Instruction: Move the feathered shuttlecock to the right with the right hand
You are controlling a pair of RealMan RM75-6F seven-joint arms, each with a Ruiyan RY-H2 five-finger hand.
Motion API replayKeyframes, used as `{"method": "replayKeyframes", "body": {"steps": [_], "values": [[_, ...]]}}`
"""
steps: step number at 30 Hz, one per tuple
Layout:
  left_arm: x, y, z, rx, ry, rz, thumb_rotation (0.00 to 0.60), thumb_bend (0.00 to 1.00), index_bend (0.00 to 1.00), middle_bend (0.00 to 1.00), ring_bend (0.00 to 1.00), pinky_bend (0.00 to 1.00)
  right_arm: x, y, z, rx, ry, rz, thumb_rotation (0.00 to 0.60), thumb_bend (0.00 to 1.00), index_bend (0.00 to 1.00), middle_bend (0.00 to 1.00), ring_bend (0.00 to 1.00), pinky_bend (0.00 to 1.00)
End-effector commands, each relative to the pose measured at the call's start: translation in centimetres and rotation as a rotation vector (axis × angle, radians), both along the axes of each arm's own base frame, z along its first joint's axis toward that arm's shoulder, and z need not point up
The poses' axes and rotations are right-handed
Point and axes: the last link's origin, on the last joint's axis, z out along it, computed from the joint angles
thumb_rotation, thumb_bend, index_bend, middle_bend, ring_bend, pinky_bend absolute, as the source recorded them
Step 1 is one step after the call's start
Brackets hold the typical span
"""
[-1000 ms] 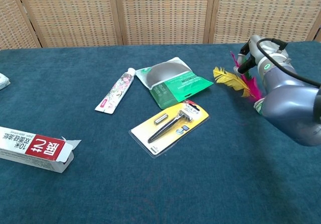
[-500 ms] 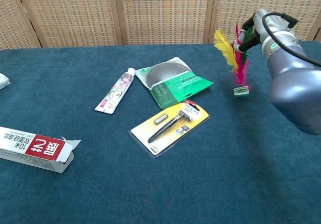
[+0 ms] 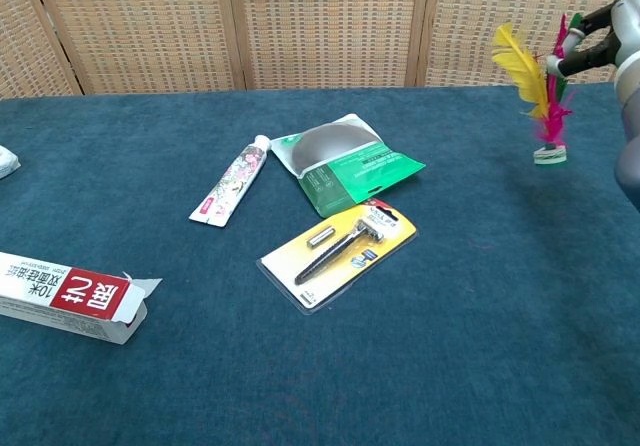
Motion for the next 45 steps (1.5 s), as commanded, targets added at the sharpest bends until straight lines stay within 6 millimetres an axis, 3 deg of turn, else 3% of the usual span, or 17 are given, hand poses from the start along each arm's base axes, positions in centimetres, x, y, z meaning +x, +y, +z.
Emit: {"method": "replayKeyframes", "body": {"steps": [1, 17, 32, 34, 39, 45], "values": [[0.0, 0.0, 0.0, 0.000, 0.001, -0.001, 0.600, 0.00, 0.00, 0.00, 0.00, 0.00, -1.3, 0.1, 0.6, -0.037, -0.017, -0.010, 0.600, 0.52, 0.65, 0.25, 0.00, 0.00], [0.3, -0.2, -0.2, -0.003, 0.010, -0.010, 0.600, 0.00, 0.00, 0.00, 0.00, 0.00, -6.5, 1.9, 0.2, -0.143, -0.114, -0.031, 0.600, 0.52, 0.65, 0.25, 0.00, 0.00], [0.4, -0.3, -0.1, -0.001, 0.009, -0.018, 0.600, 0.00, 0.00, 0.00, 0.00, 0.00, -7.1, 3.0, -2.2, -0.102, -0.123, -0.046, 0.600, 0.52, 0.64, 0.25, 0.00, 0.00], [0.4, -0.3, -0.1, -0.001, 0.008, -0.018, 0.600, 0.00, 0.00, 0.00, 0.00, 0.00, -7.1, 3.2, -2.3, -0.101, -0.112, -0.043, 0.600, 0.51, 0.60, 0.22, 0.00, 0.00], [0.5, -0.4, -0.1, -0.005, 0.001, -0.023, 0.600, 0.00, 0.00, 0.00, 0.00, 0.00, -6.9, 4.0, -2.4, -0.121, -0.072, -0.031, 0.600, 0.49, 0.37, 0.02, 0.00, 0.00], [0.6, -0.5, 0.0, -0.004, -0.005, -0.027, 0.600, 0.00, 0.00, 0.00, 0.00, 0.00, -6.5, 4.7, -2.1, -0.159, -0.052, -0.009, 0.600, 0.49, 0.23, 0.00, 0.00, 0.00]]}}
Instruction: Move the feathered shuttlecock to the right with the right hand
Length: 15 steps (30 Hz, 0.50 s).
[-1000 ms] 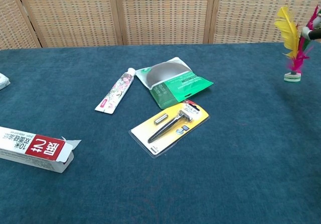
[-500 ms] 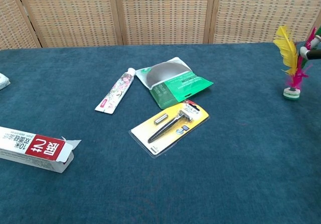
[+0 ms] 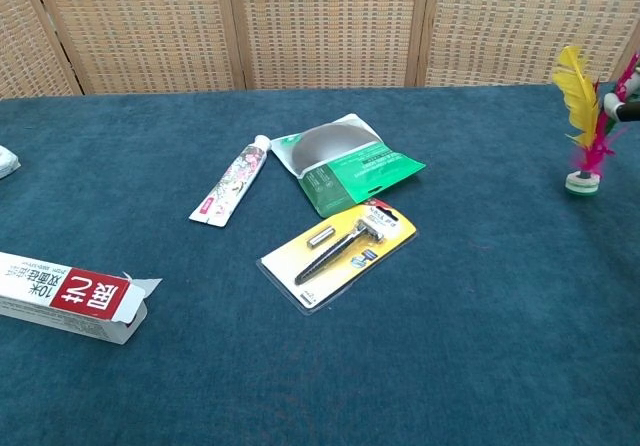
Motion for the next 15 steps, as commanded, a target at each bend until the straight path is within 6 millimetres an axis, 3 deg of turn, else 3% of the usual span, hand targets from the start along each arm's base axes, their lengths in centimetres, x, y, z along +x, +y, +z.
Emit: {"method": "replayKeyframes", "body": {"steps": [1, 15], "values": [[0.1, 0.0, 0.1, 0.001, -0.003, -0.004, 0.600, 0.00, 0.00, 0.00, 0.00, 0.00, 0.2, 0.5, 0.0, -0.013, 0.006, 0.012, 0.600, 0.49, 0.22, 0.00, 0.00, 0.00], [0.6, -0.5, 0.4, 0.005, -0.019, -0.028, 0.600, 0.00, 0.00, 0.00, 0.00, 0.00, -0.5, 3.8, 0.6, -0.028, 0.010, 0.028, 0.600, 0.44, 0.14, 0.00, 0.00, 0.00]]}}
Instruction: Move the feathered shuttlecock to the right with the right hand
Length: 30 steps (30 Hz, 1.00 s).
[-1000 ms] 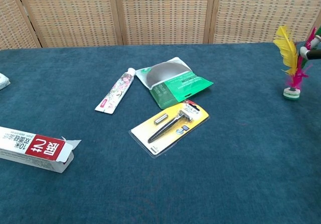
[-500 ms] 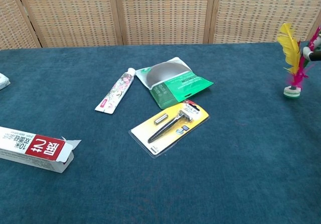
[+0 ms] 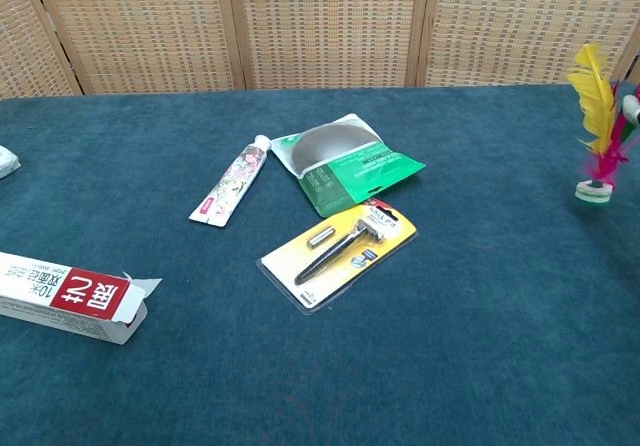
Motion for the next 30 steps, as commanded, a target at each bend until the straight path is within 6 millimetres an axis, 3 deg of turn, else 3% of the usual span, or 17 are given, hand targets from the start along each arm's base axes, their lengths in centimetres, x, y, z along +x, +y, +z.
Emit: {"method": "replayKeyframes", "body": {"steps": [1, 12, 19, 30], "values": [[0.1, -0.1, 0.1, 0.001, -0.001, -0.004, 0.600, 0.00, 0.00, 0.00, 0.00, 0.00, -0.5, 0.7, 0.3, 0.002, -0.001, -0.010, 0.600, 0.44, 0.14, 0.00, 0.00, 0.00], [0.4, -0.4, 0.2, 0.005, -0.005, -0.018, 0.600, 0.00, 0.00, 0.00, 0.00, 0.00, -1.3, 2.1, -0.6, 0.073, -0.127, -0.072, 0.600, 0.36, 0.07, 0.00, 0.00, 0.00], [0.4, -0.5, 0.4, 0.011, -0.009, -0.017, 0.600, 0.00, 0.00, 0.00, 0.00, 0.00, -0.8, 2.5, -0.7, 0.084, -0.299, -0.093, 0.600, 0.38, 0.07, 0.00, 0.00, 0.00], [0.4, -0.5, 0.3, 0.008, -0.008, -0.016, 0.600, 0.00, 0.00, 0.00, 0.00, 0.00, 0.2, 3.7, 0.0, 0.063, -0.289, -0.044, 0.600, 0.36, 0.00, 0.00, 0.00, 0.00]]}}
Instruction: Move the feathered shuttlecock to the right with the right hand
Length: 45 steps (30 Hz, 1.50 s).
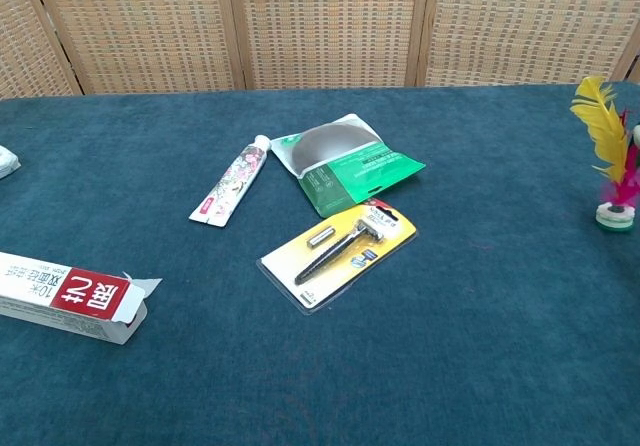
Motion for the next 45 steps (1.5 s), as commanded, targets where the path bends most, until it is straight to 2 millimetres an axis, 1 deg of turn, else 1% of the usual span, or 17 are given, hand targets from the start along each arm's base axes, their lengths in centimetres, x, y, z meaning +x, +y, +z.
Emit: {"method": "replayKeyframes", "body": {"steps": [1, 4, 8, 14, 23, 26, 28, 31, 34, 38, 45], "values": [[0.0, 0.0, 0.0, -0.001, 0.000, 0.002, 0.600, 0.00, 0.00, 0.00, 0.00, 0.00, 0.2, 0.6, 0.3, -0.004, 0.002, 0.012, 0.600, 0.34, 0.00, 0.00, 0.00, 0.00], [0.0, 0.0, 0.0, -0.002, 0.001, 0.001, 0.600, 0.00, 0.00, 0.00, 0.00, 0.00, 0.3, 0.8, 0.5, -0.005, 0.003, 0.017, 0.600, 0.32, 0.00, 0.00, 0.00, 0.00], [0.0, 0.0, 0.1, 0.002, 0.000, -0.001, 0.600, 0.00, 0.00, 0.00, 0.00, 0.00, 0.5, 1.4, 0.8, -0.004, 0.004, 0.031, 0.600, 0.30, 0.00, 0.00, 0.00, 0.00], [0.1, -0.1, 0.1, 0.002, 0.000, -0.003, 0.600, 0.00, 0.00, 0.00, 0.00, 0.00, 1.1, 2.8, 1.7, -0.026, 0.008, 0.078, 0.600, 0.30, 0.00, 0.00, 0.00, 0.00], [0.1, -0.1, 0.2, 0.007, -0.001, -0.006, 0.600, 0.00, 0.00, 0.00, 0.00, 0.00, 1.7, 4.0, 2.9, -0.043, 0.040, 0.131, 0.600, 0.30, 0.00, 0.00, 0.00, 0.00], [0.1, -0.1, 0.3, 0.009, -0.002, -0.004, 0.600, 0.00, 0.00, 0.00, 0.00, 0.00, 1.8, 4.4, 3.4, -0.024, 0.063, 0.165, 0.600, 0.30, 0.00, 0.00, 0.00, 0.00], [0.1, -0.1, 0.4, 0.013, -0.001, -0.005, 0.600, 0.00, 0.00, 0.00, 0.00, 0.00, 1.7, 4.7, 4.0, 0.016, 0.119, 0.188, 0.600, 0.30, 0.00, 0.00, 0.00, 0.00], [0.0, -0.1, 0.4, 0.016, 0.002, -0.001, 0.600, 0.00, 0.00, 0.00, 0.00, 0.00, 1.1, 5.3, 5.0, 0.120, 0.222, 0.233, 0.600, 0.30, 0.00, 0.00, 0.00, 0.00], [-0.1, -0.1, 0.5, 0.021, 0.007, 0.004, 0.600, 0.00, 0.00, 0.00, 0.00, 0.00, 0.1, 6.1, 6.6, 0.199, 0.370, 0.259, 0.600, 0.30, 0.00, 0.00, 0.00, 0.00], [-0.1, -0.1, 0.5, 0.030, 0.018, 0.005, 0.600, 0.00, 0.00, 0.00, 0.00, 0.00, -0.4, 7.3, 8.1, 0.221, 0.474, 0.300, 0.600, 0.30, 0.00, 0.00, 0.00, 0.00], [0.0, -0.2, 0.3, 0.036, 0.042, 0.005, 0.600, 0.00, 0.00, 0.00, 0.00, 0.00, -1.9, 9.6, 10.4, 0.299, 0.701, 0.334, 0.600, 0.30, 0.00, 0.00, 0.00, 0.00]]}}
